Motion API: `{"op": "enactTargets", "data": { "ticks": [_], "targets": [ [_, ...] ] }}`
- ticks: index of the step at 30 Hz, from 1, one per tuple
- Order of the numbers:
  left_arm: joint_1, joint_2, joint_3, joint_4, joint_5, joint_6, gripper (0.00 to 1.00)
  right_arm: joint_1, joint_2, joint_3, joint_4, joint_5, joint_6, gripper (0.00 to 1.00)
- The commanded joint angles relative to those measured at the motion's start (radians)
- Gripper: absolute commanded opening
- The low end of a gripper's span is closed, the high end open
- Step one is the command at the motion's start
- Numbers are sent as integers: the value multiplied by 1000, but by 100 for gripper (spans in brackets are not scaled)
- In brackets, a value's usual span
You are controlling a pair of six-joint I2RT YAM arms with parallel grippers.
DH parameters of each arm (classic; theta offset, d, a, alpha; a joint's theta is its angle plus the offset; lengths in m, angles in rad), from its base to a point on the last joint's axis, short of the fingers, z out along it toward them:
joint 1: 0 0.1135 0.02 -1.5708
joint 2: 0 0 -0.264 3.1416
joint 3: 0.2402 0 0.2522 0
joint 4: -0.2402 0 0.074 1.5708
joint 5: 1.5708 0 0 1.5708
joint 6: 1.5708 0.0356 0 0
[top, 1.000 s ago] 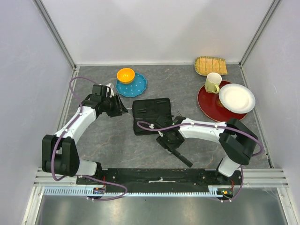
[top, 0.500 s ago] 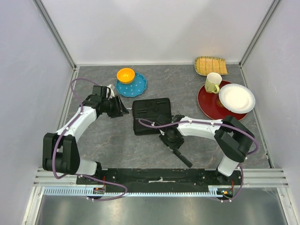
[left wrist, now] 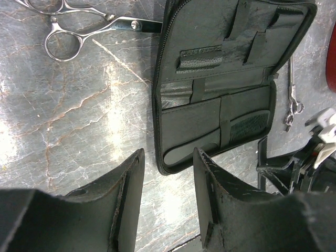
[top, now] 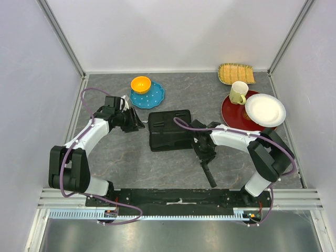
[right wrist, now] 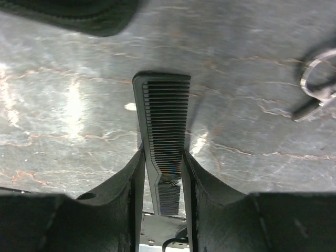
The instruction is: Sort the hair-cutting tools
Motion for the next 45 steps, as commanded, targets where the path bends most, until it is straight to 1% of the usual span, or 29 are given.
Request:
{"op": "enactTargets", "data": {
  "ticks": [1, 9, 12, 13, 15, 20, 26, 29, 35, 41, 45],
  "targets": [
    [6, 11, -1, 31, 27, -6, 49, -76, 31, -85, 60, 133, 56, 38],
    [6, 17, 0, 29, 28, -3, 49, -93, 21, -35, 74, 179, 127, 41],
    [6, 14, -1, 31, 28, -5, 49, -96, -1, -25, 73, 179, 139, 47],
    [4, 14, -1, 29, 29, -5, 49, -96, -4, -21, 64, 179, 144, 52],
    [4, 14, -3, 31, 29, -3, 49, -94, -16, -19, 57, 177, 144, 55],
    [4, 16, -3, 31, 32, -5, 49, -96, -19, -39, 48, 130, 128, 57],
    [4, 16, -6, 31, 32, -5, 49, -97, -21, -107, 73, 42, 141, 54],
    [6, 17, -6, 32, 35, -3, 49, -96, -12, -139, 99, 13, 154, 46],
    [4, 22, -6, 29, 38, -3, 49, -97, 2, -157, 131, 9, 164, 36],
    [4, 25, -6, 32, 41, -3, 49, -97, 5, -137, 119, 19, 162, 33],
    [4, 23, -7, 32, 47, -5, 49, -97, -16, -105, 105, 30, 161, 32]
  ]
}}
